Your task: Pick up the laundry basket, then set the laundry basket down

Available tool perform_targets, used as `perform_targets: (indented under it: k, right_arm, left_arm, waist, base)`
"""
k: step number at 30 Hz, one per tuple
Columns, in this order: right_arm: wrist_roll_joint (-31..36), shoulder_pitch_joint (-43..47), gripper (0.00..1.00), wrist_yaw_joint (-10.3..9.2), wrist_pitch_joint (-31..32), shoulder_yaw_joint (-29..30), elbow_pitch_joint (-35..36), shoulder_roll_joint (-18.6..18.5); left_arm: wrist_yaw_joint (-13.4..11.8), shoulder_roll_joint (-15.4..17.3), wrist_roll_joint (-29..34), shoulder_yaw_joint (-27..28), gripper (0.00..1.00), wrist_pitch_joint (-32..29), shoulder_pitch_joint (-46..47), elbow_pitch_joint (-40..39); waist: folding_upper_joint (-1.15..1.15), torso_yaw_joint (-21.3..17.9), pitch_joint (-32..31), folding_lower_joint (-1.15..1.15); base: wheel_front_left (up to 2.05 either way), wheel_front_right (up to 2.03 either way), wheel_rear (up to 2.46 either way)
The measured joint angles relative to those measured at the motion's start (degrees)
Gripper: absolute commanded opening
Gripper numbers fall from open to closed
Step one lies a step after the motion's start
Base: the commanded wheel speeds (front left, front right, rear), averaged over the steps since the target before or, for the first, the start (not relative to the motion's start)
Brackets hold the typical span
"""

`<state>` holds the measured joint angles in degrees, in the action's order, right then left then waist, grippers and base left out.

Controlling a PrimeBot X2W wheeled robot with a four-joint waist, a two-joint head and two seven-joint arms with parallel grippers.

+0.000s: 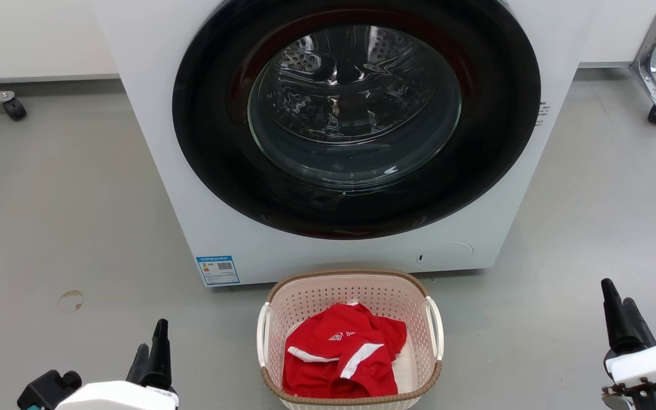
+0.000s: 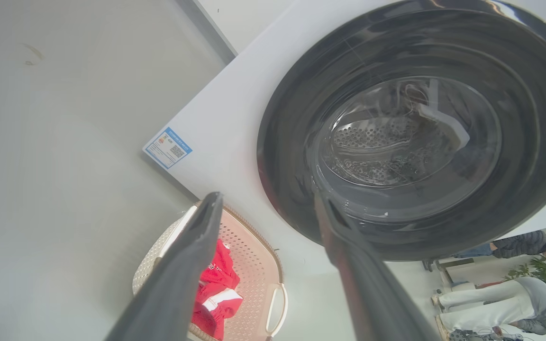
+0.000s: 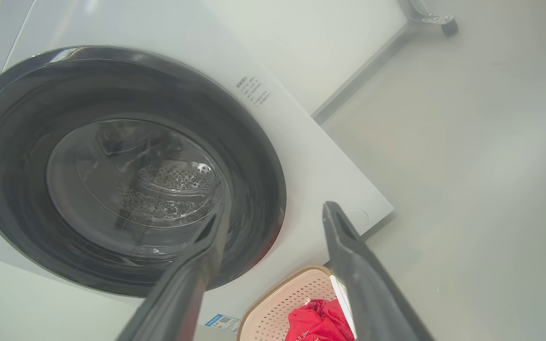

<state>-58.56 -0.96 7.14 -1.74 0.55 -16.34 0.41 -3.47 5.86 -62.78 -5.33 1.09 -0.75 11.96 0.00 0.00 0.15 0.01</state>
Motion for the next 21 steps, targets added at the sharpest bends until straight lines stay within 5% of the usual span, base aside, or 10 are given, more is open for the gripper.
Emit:
perform_targets:
  k: [21]
  right_arm:
    - [12.02,-0.18,1.00,0.00,-3.38,-2.41,0.82,-0.37]
  left_arm:
    - [-4.43,2.56,10.70,-3.85,1.00,2.53,-0.34,-3.05]
  waist:
    - [0.00,-0.04,-0.13,0.00]
  base:
    - [0.00,0.00,0.00]
